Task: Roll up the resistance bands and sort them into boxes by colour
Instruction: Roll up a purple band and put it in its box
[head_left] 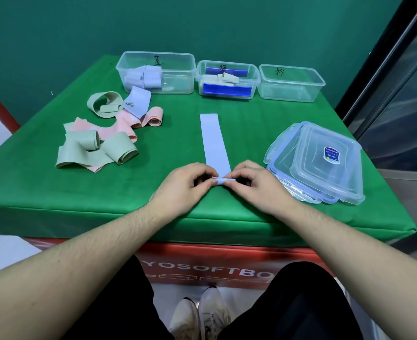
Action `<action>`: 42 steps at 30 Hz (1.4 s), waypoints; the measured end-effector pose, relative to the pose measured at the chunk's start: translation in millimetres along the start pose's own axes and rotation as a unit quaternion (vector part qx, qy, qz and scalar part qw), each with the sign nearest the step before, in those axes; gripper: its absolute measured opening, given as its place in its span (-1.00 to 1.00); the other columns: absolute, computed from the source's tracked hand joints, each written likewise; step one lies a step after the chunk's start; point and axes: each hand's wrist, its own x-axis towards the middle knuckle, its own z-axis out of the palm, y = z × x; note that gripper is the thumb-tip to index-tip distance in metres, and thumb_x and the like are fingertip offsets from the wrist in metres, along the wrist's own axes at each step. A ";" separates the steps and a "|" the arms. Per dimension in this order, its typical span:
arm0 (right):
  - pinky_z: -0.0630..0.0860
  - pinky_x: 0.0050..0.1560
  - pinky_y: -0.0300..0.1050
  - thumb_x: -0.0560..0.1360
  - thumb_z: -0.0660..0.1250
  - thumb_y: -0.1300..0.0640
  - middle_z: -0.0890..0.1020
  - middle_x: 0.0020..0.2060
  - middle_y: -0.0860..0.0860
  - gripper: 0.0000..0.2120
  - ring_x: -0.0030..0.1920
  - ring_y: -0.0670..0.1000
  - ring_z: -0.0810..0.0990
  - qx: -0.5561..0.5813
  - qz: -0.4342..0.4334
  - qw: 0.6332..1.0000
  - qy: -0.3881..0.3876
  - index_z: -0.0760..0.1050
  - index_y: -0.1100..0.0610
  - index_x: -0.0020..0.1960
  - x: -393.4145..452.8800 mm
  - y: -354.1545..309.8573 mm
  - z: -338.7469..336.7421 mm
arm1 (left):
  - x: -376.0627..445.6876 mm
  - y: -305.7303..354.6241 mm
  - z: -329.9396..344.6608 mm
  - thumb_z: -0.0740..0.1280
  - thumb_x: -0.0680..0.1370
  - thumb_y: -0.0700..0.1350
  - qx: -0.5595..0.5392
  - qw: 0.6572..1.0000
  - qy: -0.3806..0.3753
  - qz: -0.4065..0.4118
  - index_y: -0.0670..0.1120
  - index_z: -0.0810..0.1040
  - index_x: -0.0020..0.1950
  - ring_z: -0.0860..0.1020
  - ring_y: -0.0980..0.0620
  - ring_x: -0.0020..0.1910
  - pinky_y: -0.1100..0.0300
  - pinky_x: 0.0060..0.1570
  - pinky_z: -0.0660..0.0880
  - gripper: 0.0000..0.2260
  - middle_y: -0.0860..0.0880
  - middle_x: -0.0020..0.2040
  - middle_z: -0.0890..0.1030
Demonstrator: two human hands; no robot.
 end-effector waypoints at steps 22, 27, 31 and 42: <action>0.40 -0.02 -0.37 0.51 0.44 0.07 0.48 -0.04 -0.15 -0.79 -0.07 -0.14 0.52 -0.084 -0.067 0.994 0.015 0.64 0.04 0.14 3.8 2.4 2.4 | 2.4 2.2 6.4 0.38 0.57 -0.01 0.097 0.995 0.027 0.009 -0.05 0.68 0.10 0.42 0.15 -0.28 0.32 -0.18 0.29 -0.81 0.08 -0.05 0.50; 0.31 -0.02 -0.46 0.57 0.37 0.06 0.51 -0.04 -0.15 -0.79 -0.08 -0.21 0.46 -0.110 -0.092 0.990 0.001 0.66 0.09 0.14 8.3 5.9 -0.8 | 3.9 0.5 7.0 0.39 0.56 -0.03 0.104 0.994 0.026 0.012 -0.06 0.67 0.13 0.42 0.17 -0.32 0.33 -0.19 0.29 -0.80 0.10 -0.01 0.50; 0.39 0.09 -0.21 0.57 0.29 -0.01 0.51 -0.03 -0.13 -0.73 0.01 -0.08 0.50 -0.127 -0.095 0.987 -0.015 0.65 0.08 0.14 15.0 6.5 -2.5 | 6.5 -0.8 3.4 0.40 0.55 -0.11 0.078 0.996 0.017 0.031 -0.04 0.61 0.18 0.45 0.21 -0.33 0.39 -0.21 0.29 -0.80 0.12 0.04 0.51; 0.48 0.14 -0.09 0.55 0.38 0.05 0.54 0.01 -0.10 -0.83 0.06 -0.07 0.54 -0.077 -0.098 0.992 0.011 0.62 0.02 0.13 21.0 9.9 -2.7 | 11.2 1.7 3.9 0.33 0.58 -0.18 0.135 0.990 0.026 0.038 -0.11 0.65 0.13 0.54 0.06 0.04 0.43 0.03 0.28 -0.83 -0.01 0.05 0.62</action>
